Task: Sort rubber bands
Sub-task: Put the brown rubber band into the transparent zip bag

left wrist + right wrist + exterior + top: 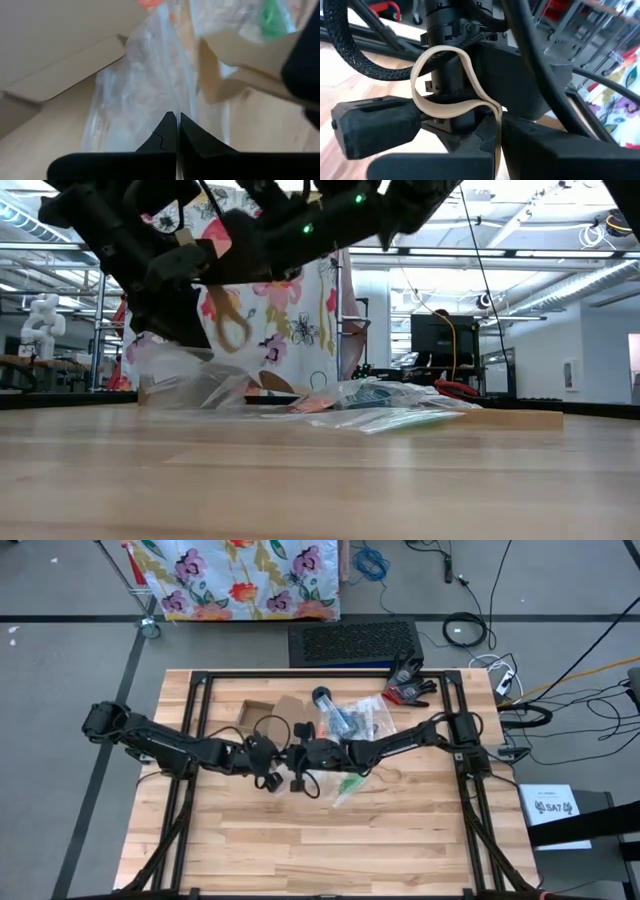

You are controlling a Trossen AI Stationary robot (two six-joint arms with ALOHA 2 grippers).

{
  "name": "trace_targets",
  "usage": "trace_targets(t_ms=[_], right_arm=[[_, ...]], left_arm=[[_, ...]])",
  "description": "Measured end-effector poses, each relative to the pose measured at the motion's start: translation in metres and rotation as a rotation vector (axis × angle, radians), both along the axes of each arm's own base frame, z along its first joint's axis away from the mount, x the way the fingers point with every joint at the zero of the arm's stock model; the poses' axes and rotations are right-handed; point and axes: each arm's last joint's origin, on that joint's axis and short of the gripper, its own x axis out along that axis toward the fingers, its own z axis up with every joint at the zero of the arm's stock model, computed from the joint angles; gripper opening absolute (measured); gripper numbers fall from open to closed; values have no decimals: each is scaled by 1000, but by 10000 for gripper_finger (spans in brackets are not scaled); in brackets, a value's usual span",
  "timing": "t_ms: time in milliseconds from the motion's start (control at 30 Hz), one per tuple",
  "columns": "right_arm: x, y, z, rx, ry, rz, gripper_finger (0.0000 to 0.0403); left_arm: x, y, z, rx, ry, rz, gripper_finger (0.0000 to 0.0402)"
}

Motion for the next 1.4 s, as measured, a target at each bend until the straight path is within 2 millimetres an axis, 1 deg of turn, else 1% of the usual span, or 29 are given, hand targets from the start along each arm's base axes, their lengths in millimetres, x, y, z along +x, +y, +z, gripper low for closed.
trace_targets(t_ms=[133, 233, 333, 433, 567, 633, 733, 900, 967, 1033, 1133, 1200, 1267, 1400], right_arm=[[6, -11, -9, 3, -31, -19, 0], [9, -18, -21, 31, -10, -12, 0], [12, -23, -29, 47, -20, 3, 0], [13, -28, -29, 26, -49, -2, 0], [13, -35, -26, 37, -52, -15, 0], [8, -36, -17, 50, -33, -20, 0], [0, -36, 3, 92, 4, -31, 0], [-20, -26, 40, 158, 26, -28, 0], [-27, -24, 53, 188, 31, -36, 0], [-32, -24, 58, 215, 43, -48, 0], [-34, -24, 52, 246, 93, -69, 0], [-29, -24, 39, 252, 124, -77, 0], [-21, -24, 20, 221, 149, -77, 0], [-5, -26, -4, 155, 83, -113, 0]], left_arm=[[-4, 8, -4, -5, 45, 36, 0], [-9, 15, -17, -33, 56, 44, 0], [-14, 21, -29, -62, 27, 53, 0], [-18, 26, -36, -78, 6, 89, 0], [-16, 26, -33, -130, -59, 73, 0], [-10, 25, -27, -172, -142, 40, 0], [-2, 21, -12, -233, -278, -44, 0], [7, 16, 11, -326, -512, -207, 0], [8, 15, 12, -330, -524, -230, 0], [6, 16, 7, -327, -470, -214, 0], [-2, 20, -8, -245, -305, -91, 0], [-9, 24, -21, -198, -183, 14, 0], [-13, 25, -30, -186, -96, 56, 0], [-14, 24, -40, -215, -77, 63, 0]])
